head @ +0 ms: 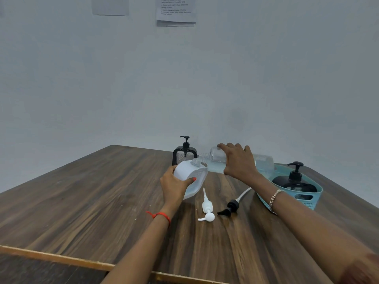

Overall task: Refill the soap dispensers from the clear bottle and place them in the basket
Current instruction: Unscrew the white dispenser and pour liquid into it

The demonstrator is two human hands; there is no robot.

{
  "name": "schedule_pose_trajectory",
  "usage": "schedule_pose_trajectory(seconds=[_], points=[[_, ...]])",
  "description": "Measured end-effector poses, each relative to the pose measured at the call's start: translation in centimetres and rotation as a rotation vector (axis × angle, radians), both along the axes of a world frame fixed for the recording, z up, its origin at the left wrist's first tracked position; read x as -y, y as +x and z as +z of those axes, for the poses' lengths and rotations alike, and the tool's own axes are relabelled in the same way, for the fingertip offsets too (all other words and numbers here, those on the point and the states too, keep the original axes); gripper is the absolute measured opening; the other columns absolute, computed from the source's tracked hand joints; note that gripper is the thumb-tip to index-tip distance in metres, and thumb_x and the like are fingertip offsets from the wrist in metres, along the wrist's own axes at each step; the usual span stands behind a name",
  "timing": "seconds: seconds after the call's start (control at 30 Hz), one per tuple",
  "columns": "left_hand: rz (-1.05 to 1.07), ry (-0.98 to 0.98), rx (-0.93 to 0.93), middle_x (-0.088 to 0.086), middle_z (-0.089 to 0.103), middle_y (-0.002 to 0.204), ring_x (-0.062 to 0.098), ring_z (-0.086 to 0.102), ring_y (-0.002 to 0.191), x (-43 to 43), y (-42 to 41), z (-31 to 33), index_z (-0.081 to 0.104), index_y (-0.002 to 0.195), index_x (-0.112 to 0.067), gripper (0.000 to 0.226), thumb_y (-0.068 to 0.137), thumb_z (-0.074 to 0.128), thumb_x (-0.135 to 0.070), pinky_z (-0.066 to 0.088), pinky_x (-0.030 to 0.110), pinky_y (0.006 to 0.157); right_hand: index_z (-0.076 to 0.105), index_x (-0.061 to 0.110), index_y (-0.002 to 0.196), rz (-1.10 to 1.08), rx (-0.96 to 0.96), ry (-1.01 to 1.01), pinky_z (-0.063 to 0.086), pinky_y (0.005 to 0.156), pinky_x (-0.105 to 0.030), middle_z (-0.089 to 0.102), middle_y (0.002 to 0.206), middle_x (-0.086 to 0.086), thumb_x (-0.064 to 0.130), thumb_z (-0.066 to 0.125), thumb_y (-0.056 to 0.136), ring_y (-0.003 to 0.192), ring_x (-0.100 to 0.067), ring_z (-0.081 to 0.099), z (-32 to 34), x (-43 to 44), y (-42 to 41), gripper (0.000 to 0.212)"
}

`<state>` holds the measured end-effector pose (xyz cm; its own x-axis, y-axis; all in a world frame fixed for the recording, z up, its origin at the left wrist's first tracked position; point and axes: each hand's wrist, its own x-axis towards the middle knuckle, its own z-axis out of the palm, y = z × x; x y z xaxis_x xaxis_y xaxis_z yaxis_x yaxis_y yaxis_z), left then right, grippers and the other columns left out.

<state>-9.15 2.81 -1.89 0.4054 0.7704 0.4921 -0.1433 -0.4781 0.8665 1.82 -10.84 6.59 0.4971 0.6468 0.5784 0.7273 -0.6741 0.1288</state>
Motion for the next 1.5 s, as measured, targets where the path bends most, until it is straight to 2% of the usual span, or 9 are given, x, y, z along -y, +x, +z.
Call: schedule_pose_trajectory(seconds=[0.3,0.5,0.73,0.93,1.0,1.13,1.23,1.33,1.5], points=[[-0.005,-0.001,-0.007,0.009,0.065,0.105,0.017,0.054,0.09,-0.1,0.0,0.1,0.062,0.107,-0.006,0.056,0.059,0.087,-0.02,0.046,0.027,0.072,0.04,0.022,0.131,-0.011,-0.041,-0.002,0.034,0.088,-0.036,0.057,0.117,-0.003,0.011,0.068,0.065,0.104,-0.026,0.052,0.0,0.1,0.4,0.073],[-0.009,-0.011,0.0,0.007,0.066,0.101,0.022,0.06,0.092,-0.3,0.1,0.2,0.063,0.104,-0.008,0.054,0.057,0.088,-0.02,0.054,0.038,0.077,0.041,0.02,0.129,-0.004,-0.114,0.023,0.035,0.091,-0.036,0.058,0.114,-0.004,0.015,0.075,0.062,0.103,-0.026,0.053,0.1,0.4,0.6,0.075],[-0.022,-0.012,-0.005,0.005,0.065,0.102,0.021,0.059,0.092,-0.4,0.2,0.3,0.062,0.105,-0.008,0.056,0.058,0.088,-0.021,0.053,0.036,0.076,0.043,0.019,0.125,0.027,-0.237,0.118,0.038,0.088,-0.035,0.059,0.108,-0.006,0.021,0.081,0.057,0.098,-0.027,0.056,0.2,0.7,0.6,0.078],[-0.064,-0.03,-0.014,0.001,0.061,0.102,0.021,0.059,0.095,0.0,0.7,0.3,0.06,0.11,-0.009,0.059,0.059,0.087,-0.024,0.054,0.035,0.079,0.048,0.018,0.117,0.122,-0.376,0.305,0.049,0.086,-0.041,0.059,0.097,-0.004,0.021,0.086,0.052,0.086,-0.022,0.056,0.1,0.4,1.1,0.075],[-0.084,-0.063,-0.006,-0.001,0.059,0.098,0.02,0.06,0.093,0.0,0.7,0.4,0.06,0.108,-0.011,0.057,0.059,0.087,-0.024,0.053,0.033,0.077,0.051,0.015,0.114,0.178,-0.439,0.407,0.05,0.076,-0.032,0.057,0.094,-0.004,0.02,0.089,0.049,0.083,-0.021,0.054,0.2,0.5,1.4,0.075],[-0.163,-0.157,0.044,0.0,0.062,0.095,0.021,0.061,0.089,-0.5,0.7,0.7,0.057,0.097,-0.02,0.048,0.06,0.087,-0.017,0.053,0.031,0.072,0.053,0.013,0.112,0.23,-0.599,0.59,0.035,0.058,-0.015,0.054,0.096,-0.003,0.018,0.09,0.051,0.086,-0.019,0.051,0.0,0.6,2.2,0.071],[-0.227,-0.24,0.077,0.0,0.063,0.095,0.021,0.062,0.089,-1.2,0.8,0.7,0.058,0.097,-0.02,0.046,0.061,0.086,-0.013,0.054,0.03,0.069,0.053,0.015,0.111,0.259,-0.753,0.725,0.038,0.056,-0.019,0.057,0.098,-0.004,0.02,0.09,0.053,0.085,-0.019,0.054,-0.6,0.5,3.2,0.069],[-0.28,-0.304,0.094,0.002,0.067,0.096,0.023,0.066,0.09,-1.9,0.9,0.5,0.061,0.091,-0.025,0.043,0.06,0.086,-0.011,0.058,0.039,0.075,0.053,0.017,0.115,0.287,-0.841,0.753,0.04,0.057,-0.02,0.059,0.101,-0.006,0.018,0.088,0.056,0.086,-0.018,0.056,-1.1,0.3,3.9,0.069],[-0.392,-0.39,0.107,0.002,0.067,0.094,0.021,0.066,0.085,-2.4,0.9,0.3,0.06,0.09,-0.024,0.039,0.065,0.081,-0.003,0.058,0.033,0.066,0.053,0.017,0.118,0.32,-0.919,0.778,0.045,0.061,-0.021,0.062,0.106,-0.006,0.014,0.088,0.056,0.093,-0.021,0.06,-2.2,0.2,5.0,0.071]])
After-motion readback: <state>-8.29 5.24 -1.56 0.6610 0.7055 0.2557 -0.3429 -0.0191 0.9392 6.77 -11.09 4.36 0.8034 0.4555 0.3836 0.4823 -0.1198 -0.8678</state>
